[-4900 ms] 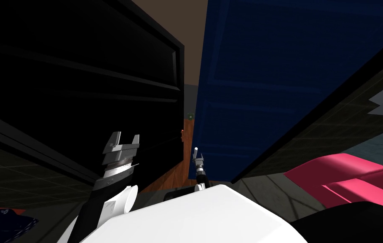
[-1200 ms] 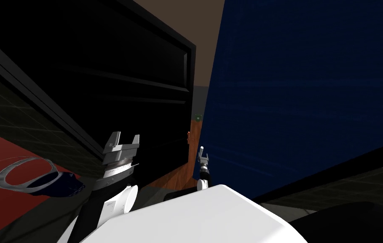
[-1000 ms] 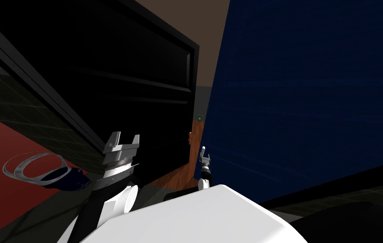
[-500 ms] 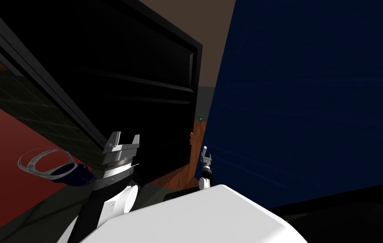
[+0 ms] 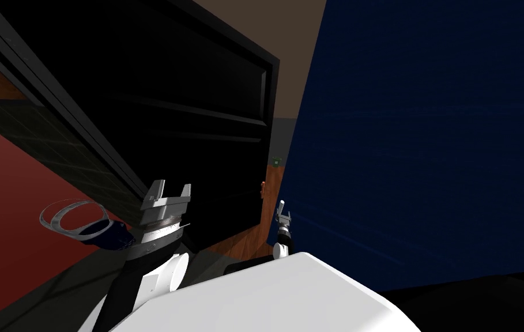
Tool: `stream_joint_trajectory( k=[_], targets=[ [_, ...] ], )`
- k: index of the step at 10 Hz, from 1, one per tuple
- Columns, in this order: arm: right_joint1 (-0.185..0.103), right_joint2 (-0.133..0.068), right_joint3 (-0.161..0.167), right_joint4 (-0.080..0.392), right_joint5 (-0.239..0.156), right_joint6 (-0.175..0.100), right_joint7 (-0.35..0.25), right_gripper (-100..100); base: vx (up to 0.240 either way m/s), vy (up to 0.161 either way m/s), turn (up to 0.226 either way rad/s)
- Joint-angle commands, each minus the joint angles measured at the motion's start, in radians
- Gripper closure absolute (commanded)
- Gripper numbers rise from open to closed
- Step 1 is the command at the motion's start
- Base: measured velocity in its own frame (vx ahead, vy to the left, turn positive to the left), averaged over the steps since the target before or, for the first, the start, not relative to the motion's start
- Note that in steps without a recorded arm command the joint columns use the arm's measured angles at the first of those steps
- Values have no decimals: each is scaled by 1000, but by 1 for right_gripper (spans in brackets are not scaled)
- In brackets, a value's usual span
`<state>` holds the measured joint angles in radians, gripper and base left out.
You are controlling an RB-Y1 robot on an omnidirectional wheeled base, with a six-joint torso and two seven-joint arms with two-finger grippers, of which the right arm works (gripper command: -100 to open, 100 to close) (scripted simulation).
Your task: Push the door open
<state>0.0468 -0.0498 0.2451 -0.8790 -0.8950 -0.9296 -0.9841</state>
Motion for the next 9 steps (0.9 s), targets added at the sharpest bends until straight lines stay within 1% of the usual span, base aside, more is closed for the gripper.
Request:
stream_joint_trajectory(
  k=[1, 4, 5, 6, 7, 8, 9],
  targets=[
    [21, -29, -20, 9, -7, -13, -8, 100, -9, -1, 4],
    [21, -29, -20, 9, -7, -13, -8, 100, -4, 1, -3],
    [26, -32, -45, 11, -18, -16, -6, 100, 22, -13, 157],
    [26, -32, -45, 11, -18, -16, -6, 100, 20, -6, 92],
    [26, -32, -45, 11, -18, -16, -6, 100, 12, -11, -27],
    [31, -35, -70, 13, -29, -20, -5, 100, 40, 3, 179],
    [31, -35, -70, 13, -29, -20, -5, 100, 34, -1, 44]
  ],
)
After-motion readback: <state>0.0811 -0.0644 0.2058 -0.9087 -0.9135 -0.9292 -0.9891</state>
